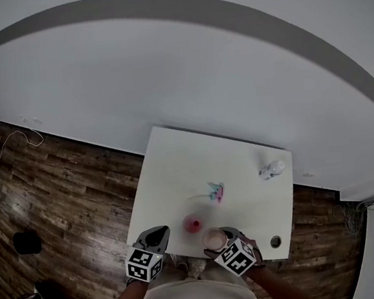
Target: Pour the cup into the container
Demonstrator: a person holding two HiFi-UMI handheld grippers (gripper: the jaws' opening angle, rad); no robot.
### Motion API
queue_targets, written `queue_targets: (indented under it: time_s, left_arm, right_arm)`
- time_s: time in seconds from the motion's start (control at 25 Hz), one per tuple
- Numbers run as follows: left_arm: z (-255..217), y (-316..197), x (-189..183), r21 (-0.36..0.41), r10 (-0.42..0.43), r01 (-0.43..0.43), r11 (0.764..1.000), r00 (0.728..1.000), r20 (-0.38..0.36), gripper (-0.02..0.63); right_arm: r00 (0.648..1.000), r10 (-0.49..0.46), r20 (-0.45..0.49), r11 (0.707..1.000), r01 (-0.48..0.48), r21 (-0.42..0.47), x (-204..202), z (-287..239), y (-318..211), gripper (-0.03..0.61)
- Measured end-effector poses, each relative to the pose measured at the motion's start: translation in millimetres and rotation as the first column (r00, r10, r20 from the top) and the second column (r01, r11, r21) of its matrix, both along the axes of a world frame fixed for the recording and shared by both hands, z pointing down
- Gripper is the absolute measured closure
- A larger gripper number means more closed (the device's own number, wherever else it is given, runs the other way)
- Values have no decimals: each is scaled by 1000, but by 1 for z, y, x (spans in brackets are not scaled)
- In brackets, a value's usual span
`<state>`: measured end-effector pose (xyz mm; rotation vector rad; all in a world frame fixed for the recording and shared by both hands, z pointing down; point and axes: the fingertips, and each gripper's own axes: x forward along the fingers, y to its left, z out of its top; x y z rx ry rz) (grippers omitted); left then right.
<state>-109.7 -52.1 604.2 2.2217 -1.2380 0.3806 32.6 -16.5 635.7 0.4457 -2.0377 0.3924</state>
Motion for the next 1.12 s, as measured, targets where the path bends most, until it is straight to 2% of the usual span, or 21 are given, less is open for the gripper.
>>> queue_targets:
  time_s: [0.6,1.12]
  left_arm:
    - [5,-2,-10,-2,-29,29,1000,999,-31,603]
    - [11,-6,-13,-7,-43,42,999,998,-49,603]
  right_arm:
    - [998,-44,-55,997,40,-68,-15,15,-1,215]
    - [993,-60,-99,990,47,-130,-12,28,-4,215]
